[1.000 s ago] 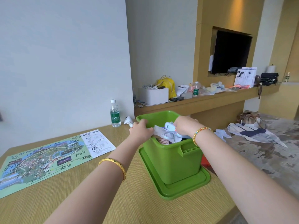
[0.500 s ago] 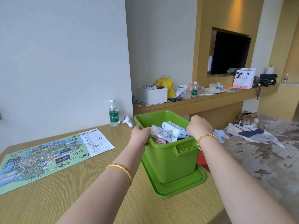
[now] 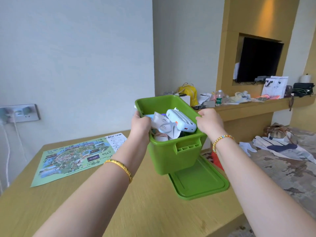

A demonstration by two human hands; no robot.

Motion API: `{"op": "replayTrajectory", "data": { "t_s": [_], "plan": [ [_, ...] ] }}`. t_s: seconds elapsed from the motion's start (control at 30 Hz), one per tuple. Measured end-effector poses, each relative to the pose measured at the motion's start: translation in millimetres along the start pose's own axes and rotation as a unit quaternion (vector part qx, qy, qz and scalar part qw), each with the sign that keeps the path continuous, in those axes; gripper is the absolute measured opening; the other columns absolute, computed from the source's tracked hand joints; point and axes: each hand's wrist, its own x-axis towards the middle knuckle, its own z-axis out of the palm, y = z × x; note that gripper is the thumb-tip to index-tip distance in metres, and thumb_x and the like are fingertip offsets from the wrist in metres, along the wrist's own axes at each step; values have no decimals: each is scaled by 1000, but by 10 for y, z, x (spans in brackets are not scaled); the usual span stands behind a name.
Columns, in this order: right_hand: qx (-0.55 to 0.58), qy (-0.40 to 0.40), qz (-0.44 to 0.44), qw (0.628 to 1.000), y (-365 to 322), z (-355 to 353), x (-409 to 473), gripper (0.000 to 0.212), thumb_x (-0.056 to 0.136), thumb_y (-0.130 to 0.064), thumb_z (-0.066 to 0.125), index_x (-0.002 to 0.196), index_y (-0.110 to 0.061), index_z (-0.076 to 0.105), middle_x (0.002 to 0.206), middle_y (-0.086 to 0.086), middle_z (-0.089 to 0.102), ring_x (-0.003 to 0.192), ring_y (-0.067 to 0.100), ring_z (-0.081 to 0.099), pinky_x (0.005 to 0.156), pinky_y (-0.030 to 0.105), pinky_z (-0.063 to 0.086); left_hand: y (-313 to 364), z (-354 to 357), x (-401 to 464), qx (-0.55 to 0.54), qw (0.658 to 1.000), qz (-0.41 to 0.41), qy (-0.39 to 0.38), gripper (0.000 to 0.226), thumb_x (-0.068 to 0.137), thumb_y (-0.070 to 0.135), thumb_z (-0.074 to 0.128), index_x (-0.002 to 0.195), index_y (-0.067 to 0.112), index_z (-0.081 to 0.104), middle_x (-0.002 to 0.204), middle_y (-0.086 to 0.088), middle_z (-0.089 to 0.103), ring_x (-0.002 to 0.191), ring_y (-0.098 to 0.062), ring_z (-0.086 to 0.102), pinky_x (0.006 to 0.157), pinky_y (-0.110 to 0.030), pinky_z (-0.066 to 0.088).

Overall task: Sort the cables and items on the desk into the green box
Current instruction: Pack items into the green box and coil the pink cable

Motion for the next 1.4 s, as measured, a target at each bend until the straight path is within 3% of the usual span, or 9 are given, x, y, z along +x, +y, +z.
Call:
{"op": "replayTrajectory", "data": {
  "t_s": [0.27,0.37,0.5,0.63,0.83,0.97,1.1,1.27,1.4],
  "plan": [
    [39,-155,-41,986,-675,960,-555,22,84,-8,58,104,-5,66,113,15,66,104,31,61,87,31,48,184,-1243,-381,66,981,-30,179,35,79,-15,26,84,9,51,65,-6,45,52,-19,42,36,-12,35],
    [39,-201,-67,976,-845,1227,-724,24,84,-13,58,106,-11,66,115,11,64,101,25,60,78,25,43,187,-1562,-488,42,976,-37,211,68,81,-13,25,140,17,38,125,-8,56,76,-20,61,56,-20,49],
    [55,-245,-86,964,-992,1402,-844,21,87,-12,55,104,-12,67,110,8,65,103,29,60,87,32,47,148,-1722,-637,27,962,-30,271,79,81,-14,24,146,30,26,150,-1,34,44,-10,33,31,-10,28],
    [-1,-191,-130,973,-1103,1360,-965,29,87,-6,45,110,-10,63,106,11,53,111,34,53,93,39,46,7,-1607,-677,22,958,-5,287,82,81,-15,24,146,35,23,156,-5,16,95,-27,62,68,-28,48],
    [8,-225,-153,962,-1076,1156,-1227,38,95,-29,36,65,-16,55,80,6,57,93,29,52,89,39,36,-208,-999,-745,148,951,14,270,65,93,5,35,149,29,12,155,-17,-17,145,-32,2,116,-40,1],
    [-47,-143,-205,967,-807,1167,-1403,50,96,-50,26,89,-21,66,105,3,63,109,27,48,110,52,19,-333,-1328,-602,403,854,192,267,54,92,12,43,144,15,30,157,-16,1,146,-29,-4,114,-48,-6],
    [-35,-62,-232,970,-704,1257,-1320,44,98,-39,23,103,-20,63,113,1,61,115,26,45,112,51,14,-239,-1622,-431,610,755,216,102,28,97,25,32,95,17,59,106,-9,64,121,-26,50,115,-47,7],
    [48,-12,-137,989,-519,1334,-1021,39,99,-32,31,118,-6,54,123,17,55,116,33,44,99,39,29,-327,-1606,-357,767,582,269,-17,46,93,56,32,110,21,56,116,1,64,115,-22,54,90,-34,37],
    [80,46,-54,994,-113,1317,-1046,34,99,-23,33,104,2,55,112,24,57,111,36,46,95,40,31,-382,-1474,-329,795,541,272,26,44,96,53,26,105,20,55,103,0,66,97,-25,60,70,-31,34]
  ]
}}
